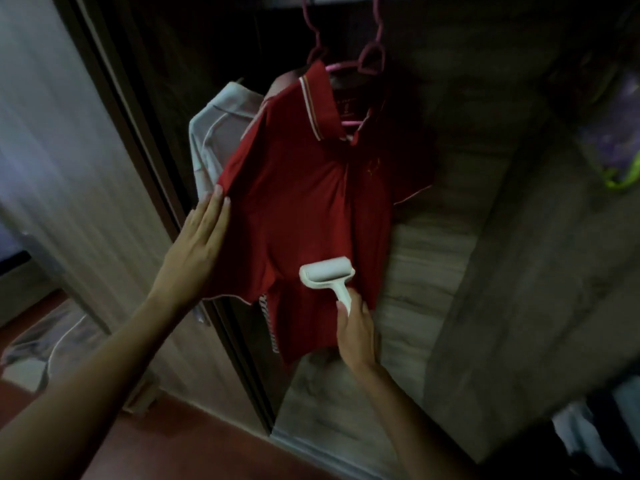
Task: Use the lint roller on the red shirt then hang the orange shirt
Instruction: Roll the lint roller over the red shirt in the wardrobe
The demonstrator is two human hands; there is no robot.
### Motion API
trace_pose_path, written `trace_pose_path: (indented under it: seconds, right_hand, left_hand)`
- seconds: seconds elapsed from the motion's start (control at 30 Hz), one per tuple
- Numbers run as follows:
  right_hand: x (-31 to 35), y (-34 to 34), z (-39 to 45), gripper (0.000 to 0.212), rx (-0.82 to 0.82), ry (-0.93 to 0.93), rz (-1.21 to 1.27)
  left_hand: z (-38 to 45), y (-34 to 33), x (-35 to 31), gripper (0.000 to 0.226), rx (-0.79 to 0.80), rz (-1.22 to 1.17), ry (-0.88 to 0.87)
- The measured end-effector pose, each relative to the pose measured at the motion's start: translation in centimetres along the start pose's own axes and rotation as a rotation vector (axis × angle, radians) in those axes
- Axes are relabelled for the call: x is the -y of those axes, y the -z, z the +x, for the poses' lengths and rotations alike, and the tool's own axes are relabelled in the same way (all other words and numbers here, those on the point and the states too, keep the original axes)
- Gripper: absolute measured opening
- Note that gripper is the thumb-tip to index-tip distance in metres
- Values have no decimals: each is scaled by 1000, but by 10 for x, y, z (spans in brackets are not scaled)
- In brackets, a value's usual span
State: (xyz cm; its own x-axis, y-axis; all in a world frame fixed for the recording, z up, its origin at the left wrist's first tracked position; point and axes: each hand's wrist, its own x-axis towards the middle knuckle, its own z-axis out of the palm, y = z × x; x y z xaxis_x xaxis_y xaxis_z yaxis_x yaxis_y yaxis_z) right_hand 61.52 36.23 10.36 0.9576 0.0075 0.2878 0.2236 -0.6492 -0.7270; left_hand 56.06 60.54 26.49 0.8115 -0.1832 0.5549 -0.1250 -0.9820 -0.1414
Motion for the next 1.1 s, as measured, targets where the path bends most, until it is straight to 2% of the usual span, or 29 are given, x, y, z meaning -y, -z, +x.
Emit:
trace_pose_path:
  seconds: [0.1, 0.23, 0.3, 0.37, 0.53, 0.63, 0.77, 0.87, 1.1]
  right_hand:
    - [12, 20, -4, 45, -138, -57, 24]
    - [30, 49, -23, 31, -237, -88, 58]
    - [39, 67, -37, 30, -312, -117, 56]
    - [44, 83, -56, 32, -397, -141, 58]
    - [49, 125, -118, 35, -558, -211, 9]
    - [41, 154, -162, 34, -656, -257, -19]
    - [24, 201, -244, 36, -801, -361, -86]
    - [7, 240, -324, 39, -882, -487, -203]
    - [-26, 305, -545, 34, -1108, -856, -349]
  left_hand:
    - [-2, -9, -9, 116, -5, -119, -31]
    - [1, -21, -24, 98, -56, -281, -89]
    - [5, -25, -40, 102, -63, -352, -113]
    - [6, -24, -60, 102, -55, -412, -142]
    - [-5, -13, -127, 68, -36, -554, -303]
    - [-15, -9, -177, 61, -31, -622, -424]
    - [-41, 6, -263, 59, 16, -758, -597]
    - [-79, 32, -338, 57, 112, -927, -729]
    - [-227, 100, -498, 54, 226, -1098, -1026]
